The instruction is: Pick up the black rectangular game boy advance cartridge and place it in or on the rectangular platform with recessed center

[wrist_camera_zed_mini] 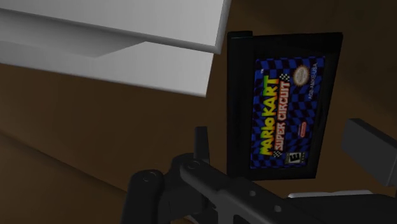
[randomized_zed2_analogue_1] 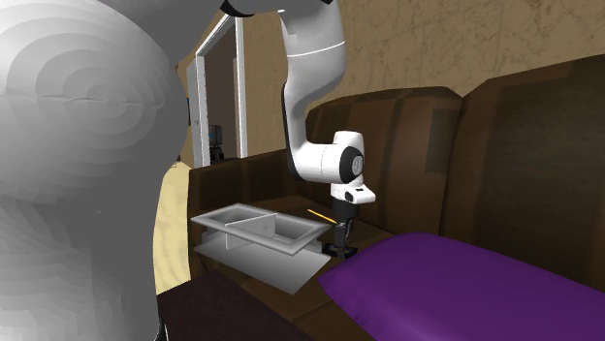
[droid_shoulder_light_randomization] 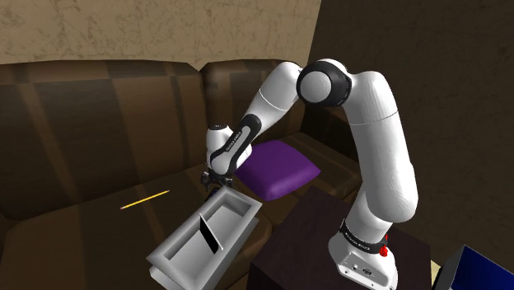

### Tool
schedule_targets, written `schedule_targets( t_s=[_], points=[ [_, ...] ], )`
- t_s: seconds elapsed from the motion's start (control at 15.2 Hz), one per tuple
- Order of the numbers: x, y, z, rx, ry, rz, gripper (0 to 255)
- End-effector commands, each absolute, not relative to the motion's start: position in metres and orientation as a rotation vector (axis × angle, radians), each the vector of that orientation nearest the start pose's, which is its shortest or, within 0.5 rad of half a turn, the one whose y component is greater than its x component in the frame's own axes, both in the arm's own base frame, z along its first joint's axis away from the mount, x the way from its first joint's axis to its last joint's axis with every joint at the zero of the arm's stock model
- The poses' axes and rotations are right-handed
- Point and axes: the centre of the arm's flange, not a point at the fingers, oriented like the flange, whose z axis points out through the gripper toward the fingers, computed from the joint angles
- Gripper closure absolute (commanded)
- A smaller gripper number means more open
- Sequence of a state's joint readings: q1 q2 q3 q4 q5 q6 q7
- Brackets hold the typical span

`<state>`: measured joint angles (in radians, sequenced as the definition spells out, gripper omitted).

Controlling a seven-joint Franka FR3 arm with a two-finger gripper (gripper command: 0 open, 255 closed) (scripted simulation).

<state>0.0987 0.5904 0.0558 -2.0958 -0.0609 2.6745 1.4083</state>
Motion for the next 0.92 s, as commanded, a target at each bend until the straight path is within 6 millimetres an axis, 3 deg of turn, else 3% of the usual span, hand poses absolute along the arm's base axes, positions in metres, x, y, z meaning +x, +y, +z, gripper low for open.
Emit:
schedule_targets(
  t_s=[0.0,0.59,0.86],
  points=[
    [0.567,0.091,0.134,-2.589,1.787,0.016,255],
    [0.567,0.091,0.134,-2.589,1.787,0.016,255],
    [0.567,0.091,0.155,-2.589,1.787,0.016,255]
  ],
)
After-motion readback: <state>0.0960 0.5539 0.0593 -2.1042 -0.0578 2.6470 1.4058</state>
